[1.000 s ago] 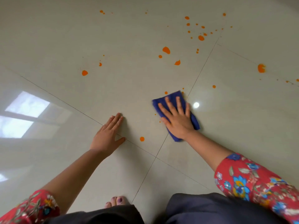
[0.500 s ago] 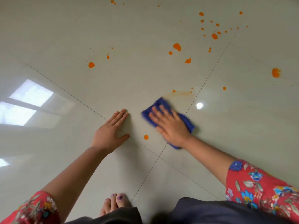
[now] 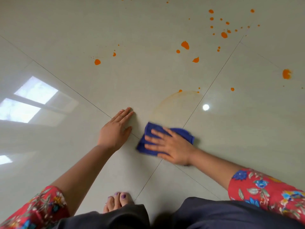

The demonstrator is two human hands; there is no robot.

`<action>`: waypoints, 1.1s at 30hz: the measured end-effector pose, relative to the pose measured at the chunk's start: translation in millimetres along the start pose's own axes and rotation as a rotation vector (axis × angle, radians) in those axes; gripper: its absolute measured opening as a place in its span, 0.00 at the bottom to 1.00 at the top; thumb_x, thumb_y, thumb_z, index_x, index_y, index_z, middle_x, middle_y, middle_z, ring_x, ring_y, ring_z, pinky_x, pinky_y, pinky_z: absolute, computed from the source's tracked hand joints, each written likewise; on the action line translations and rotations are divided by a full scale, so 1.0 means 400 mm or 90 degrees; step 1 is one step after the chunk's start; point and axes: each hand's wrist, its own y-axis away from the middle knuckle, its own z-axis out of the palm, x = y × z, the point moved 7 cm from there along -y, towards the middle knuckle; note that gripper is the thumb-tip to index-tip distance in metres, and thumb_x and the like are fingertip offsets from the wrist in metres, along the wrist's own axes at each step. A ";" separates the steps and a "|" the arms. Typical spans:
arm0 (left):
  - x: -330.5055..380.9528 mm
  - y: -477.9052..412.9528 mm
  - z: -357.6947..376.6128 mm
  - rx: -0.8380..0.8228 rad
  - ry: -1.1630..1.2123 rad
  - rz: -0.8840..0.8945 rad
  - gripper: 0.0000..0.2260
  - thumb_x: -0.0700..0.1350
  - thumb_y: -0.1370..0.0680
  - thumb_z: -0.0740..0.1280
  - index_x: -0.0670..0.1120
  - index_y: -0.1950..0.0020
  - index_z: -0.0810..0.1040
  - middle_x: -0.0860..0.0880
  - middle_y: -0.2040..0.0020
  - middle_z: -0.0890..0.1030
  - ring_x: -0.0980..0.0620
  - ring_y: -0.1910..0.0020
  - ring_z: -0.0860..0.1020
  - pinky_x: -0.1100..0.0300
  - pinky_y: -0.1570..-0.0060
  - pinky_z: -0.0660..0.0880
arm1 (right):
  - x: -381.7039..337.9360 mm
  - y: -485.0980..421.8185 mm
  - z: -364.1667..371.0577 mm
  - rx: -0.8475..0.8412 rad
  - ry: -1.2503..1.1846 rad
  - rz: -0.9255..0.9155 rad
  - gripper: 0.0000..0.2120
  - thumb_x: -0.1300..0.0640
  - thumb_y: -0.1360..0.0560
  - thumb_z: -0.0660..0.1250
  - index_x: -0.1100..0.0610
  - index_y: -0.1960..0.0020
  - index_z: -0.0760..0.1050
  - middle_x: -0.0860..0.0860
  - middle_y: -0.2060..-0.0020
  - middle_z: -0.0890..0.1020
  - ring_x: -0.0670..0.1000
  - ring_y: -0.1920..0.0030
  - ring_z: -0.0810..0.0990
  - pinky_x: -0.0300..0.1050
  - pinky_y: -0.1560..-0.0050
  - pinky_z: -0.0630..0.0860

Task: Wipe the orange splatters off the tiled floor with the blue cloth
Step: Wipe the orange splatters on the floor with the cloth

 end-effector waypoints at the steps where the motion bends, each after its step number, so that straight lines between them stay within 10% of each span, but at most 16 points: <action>1: 0.006 0.000 0.002 0.005 -0.009 -0.003 0.26 0.51 0.21 0.63 0.55 0.24 0.61 0.60 0.24 0.59 0.55 0.25 0.58 0.56 0.31 0.65 | -0.013 0.032 0.002 -0.027 -0.013 -0.046 0.23 0.45 0.18 0.51 0.43 0.23 0.57 0.44 0.23 0.56 0.51 0.22 0.50 0.54 0.24 0.43; 3: 0.018 -0.004 0.003 0.010 -0.027 -0.009 0.26 0.53 0.22 0.63 0.52 0.25 0.62 0.56 0.24 0.62 0.51 0.25 0.61 0.53 0.31 0.65 | 0.063 0.067 -0.016 0.001 0.002 -0.018 0.23 0.45 0.18 0.51 0.43 0.24 0.56 0.43 0.23 0.57 0.50 0.22 0.51 0.55 0.24 0.45; 8: 0.024 -0.065 -0.019 -0.013 -0.035 0.021 0.31 0.56 0.22 0.62 0.53 0.22 0.53 0.55 0.22 0.55 0.52 0.23 0.53 0.55 0.27 0.56 | 0.352 0.062 -0.101 0.157 -0.010 0.514 0.26 0.46 0.20 0.49 0.47 0.23 0.53 0.48 0.23 0.60 0.55 0.24 0.57 0.64 0.29 0.58; 14: 0.031 -0.162 -0.030 -0.036 -0.021 0.010 0.30 0.52 0.19 0.58 0.50 0.21 0.47 0.54 0.21 0.49 0.53 0.22 0.47 0.58 0.26 0.51 | 0.158 -0.112 -0.062 0.073 0.002 0.221 0.26 0.44 0.20 0.50 0.44 0.23 0.53 0.45 0.22 0.55 0.51 0.22 0.51 0.55 0.25 0.47; 22: 0.084 -0.220 0.029 -0.088 -0.061 0.081 0.33 0.60 0.21 0.56 0.55 0.23 0.41 0.57 0.23 0.41 0.54 0.23 0.42 0.56 0.24 0.47 | 0.414 0.122 -0.097 0.198 -0.015 0.743 0.28 0.43 0.21 0.44 0.47 0.22 0.55 0.46 0.23 0.57 0.53 0.23 0.57 0.57 0.26 0.51; 28: 0.075 -0.217 0.040 -0.051 -0.085 0.076 0.32 0.66 0.23 0.48 0.57 0.23 0.41 0.59 0.23 0.42 0.55 0.23 0.41 0.59 0.26 0.44 | 0.227 -0.035 -0.074 0.134 -0.014 0.427 0.26 0.45 0.20 0.51 0.45 0.22 0.55 0.44 0.23 0.56 0.51 0.23 0.55 0.56 0.25 0.52; 33: 0.084 -0.205 0.037 -0.018 -0.065 0.075 0.33 0.66 0.25 0.44 0.57 0.22 0.44 0.59 0.23 0.43 0.56 0.24 0.41 0.59 0.27 0.44 | 0.475 0.074 -0.104 0.150 -0.022 0.683 0.27 0.43 0.21 0.44 0.47 0.23 0.56 0.46 0.23 0.57 0.53 0.23 0.57 0.60 0.26 0.56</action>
